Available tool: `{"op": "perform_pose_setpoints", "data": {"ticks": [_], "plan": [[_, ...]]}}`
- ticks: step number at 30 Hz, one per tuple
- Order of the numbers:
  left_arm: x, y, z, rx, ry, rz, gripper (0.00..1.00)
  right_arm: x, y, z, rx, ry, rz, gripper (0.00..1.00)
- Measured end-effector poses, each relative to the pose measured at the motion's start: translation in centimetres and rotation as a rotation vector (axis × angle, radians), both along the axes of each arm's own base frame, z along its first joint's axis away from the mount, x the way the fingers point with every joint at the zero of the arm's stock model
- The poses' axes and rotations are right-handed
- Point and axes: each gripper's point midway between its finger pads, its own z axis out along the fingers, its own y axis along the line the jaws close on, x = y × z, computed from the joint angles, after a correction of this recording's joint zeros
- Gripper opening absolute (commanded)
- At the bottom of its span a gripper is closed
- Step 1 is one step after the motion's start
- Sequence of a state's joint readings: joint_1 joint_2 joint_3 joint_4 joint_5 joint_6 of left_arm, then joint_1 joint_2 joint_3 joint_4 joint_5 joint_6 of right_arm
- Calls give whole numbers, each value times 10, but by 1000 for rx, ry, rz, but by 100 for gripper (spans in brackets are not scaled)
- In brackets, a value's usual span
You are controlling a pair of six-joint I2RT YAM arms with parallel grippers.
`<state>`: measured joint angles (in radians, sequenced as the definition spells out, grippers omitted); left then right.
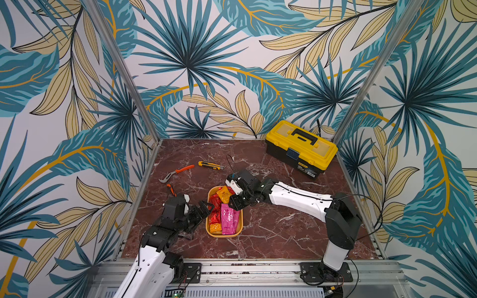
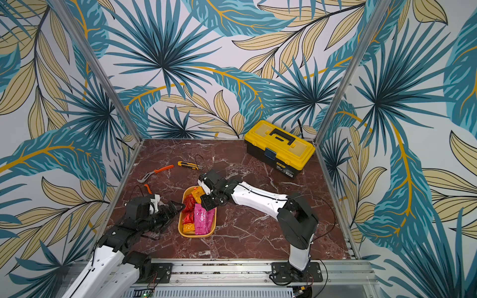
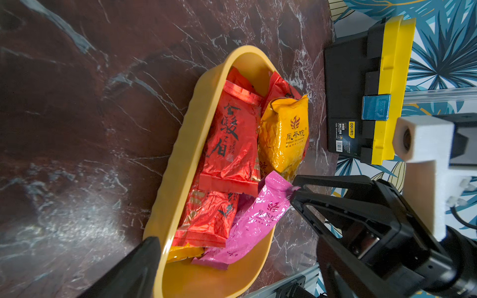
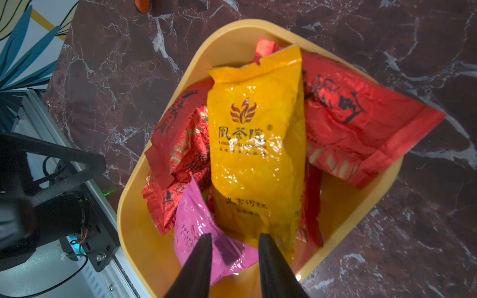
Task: Take the tea bags out of the storage box
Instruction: Pick up the tea bag from the storage box.
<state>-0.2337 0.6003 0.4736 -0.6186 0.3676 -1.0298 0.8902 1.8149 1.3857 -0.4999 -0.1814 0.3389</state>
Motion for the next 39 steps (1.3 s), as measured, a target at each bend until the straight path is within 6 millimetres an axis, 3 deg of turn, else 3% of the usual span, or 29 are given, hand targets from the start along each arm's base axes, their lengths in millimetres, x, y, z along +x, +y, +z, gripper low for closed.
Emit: {"op": "perform_pose_setpoints", "data": {"ticks": [14, 22, 27, 39], "plan": [[0, -1, 0, -3, 2, -3, 100, -7, 5, -2, 21, 36, 34, 28], [-3, -2, -4, -12, 17, -6, 100, -9, 8, -8, 27, 56, 46, 15], [-3, -2, -4, -14, 19, -4, 100, -11, 12, -5, 45, 63, 54, 0], [-3, -2, -4, -15, 19, -4, 100, -13, 16, -2, 72, 80, 53, 0]]}}
